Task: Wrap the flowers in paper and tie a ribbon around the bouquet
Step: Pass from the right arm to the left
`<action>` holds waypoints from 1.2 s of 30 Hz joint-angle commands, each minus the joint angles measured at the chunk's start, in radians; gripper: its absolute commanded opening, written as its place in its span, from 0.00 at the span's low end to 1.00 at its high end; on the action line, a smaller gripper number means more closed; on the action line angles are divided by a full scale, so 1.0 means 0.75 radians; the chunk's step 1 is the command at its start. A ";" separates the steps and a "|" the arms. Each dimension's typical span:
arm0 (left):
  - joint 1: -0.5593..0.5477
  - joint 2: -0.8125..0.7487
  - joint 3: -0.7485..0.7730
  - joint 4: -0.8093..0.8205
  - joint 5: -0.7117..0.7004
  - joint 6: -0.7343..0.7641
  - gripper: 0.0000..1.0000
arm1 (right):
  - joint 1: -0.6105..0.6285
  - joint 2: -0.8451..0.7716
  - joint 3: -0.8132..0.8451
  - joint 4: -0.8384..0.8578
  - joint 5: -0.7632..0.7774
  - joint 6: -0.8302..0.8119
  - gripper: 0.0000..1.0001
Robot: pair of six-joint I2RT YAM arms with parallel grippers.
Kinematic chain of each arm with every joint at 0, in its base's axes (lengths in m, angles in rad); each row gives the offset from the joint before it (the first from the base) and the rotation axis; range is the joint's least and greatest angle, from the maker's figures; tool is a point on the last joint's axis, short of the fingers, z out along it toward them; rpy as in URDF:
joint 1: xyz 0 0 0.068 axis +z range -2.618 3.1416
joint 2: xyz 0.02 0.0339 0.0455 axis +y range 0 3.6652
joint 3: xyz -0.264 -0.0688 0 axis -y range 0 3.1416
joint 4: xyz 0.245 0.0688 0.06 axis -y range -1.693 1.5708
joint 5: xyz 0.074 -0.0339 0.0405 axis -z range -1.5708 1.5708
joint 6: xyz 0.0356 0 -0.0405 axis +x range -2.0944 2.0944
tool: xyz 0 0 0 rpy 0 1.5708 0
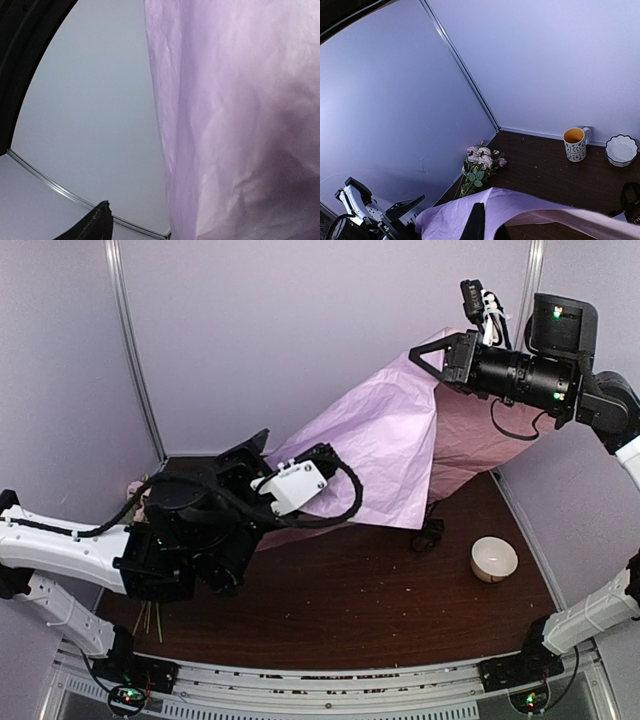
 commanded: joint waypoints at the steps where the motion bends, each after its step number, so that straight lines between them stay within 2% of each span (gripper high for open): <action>1: 0.003 -0.036 0.095 -0.191 0.230 -0.270 0.76 | 0.009 -0.013 0.033 -0.022 -0.021 -0.021 0.00; 2: 0.006 -0.043 0.115 -0.205 0.241 -0.301 0.72 | 0.009 -0.016 0.032 -0.029 -0.017 -0.026 0.00; 3: 0.009 -0.052 0.133 -0.232 0.250 -0.327 0.61 | 0.010 -0.018 0.032 -0.035 -0.009 -0.030 0.00; 5: 0.009 -0.077 0.170 -0.310 0.290 -0.391 0.30 | 0.008 -0.023 0.034 -0.045 0.005 -0.042 0.00; 6: 0.010 -0.092 0.199 -0.400 0.324 -0.484 0.10 | 0.007 -0.025 0.036 -0.051 0.013 -0.052 0.00; 7: 0.010 -0.103 0.231 -0.495 0.358 -0.574 0.00 | 0.007 -0.026 0.041 -0.059 0.019 -0.061 0.00; 11: 0.010 -0.121 0.377 -0.834 0.528 -0.896 0.00 | 0.002 -0.008 0.097 -0.116 0.080 -0.131 0.00; 13: 0.010 -0.126 0.429 -0.930 0.643 -1.023 0.00 | 0.001 0.016 0.150 -0.148 0.105 -0.171 0.00; 17: 0.010 -0.139 0.511 -1.008 0.841 -1.173 0.00 | 0.003 0.113 0.377 -0.240 0.116 -0.252 0.00; 20: 0.010 -0.148 0.557 -1.036 0.907 -1.238 0.00 | 0.018 0.175 0.496 -0.279 0.069 -0.295 0.00; 25: 0.041 -0.210 0.581 -1.079 0.958 -1.399 0.00 | 0.032 0.237 0.530 -0.272 0.046 -0.310 0.00; 28: 0.169 -0.265 0.576 -1.158 0.966 -1.586 0.00 | 0.025 0.303 0.531 -0.261 0.072 -0.323 0.04; 31: 0.345 -0.292 0.518 -1.252 1.002 -1.776 0.00 | -0.006 0.406 0.534 -0.249 0.088 -0.325 0.16; 34: 0.595 -0.306 0.400 -1.352 1.183 -2.007 0.00 | -0.074 0.514 0.513 -0.256 0.085 -0.311 0.25; 36: 0.728 -0.321 0.301 -1.382 1.272 -2.069 0.00 | -0.119 0.576 0.456 -0.268 0.059 -0.293 0.34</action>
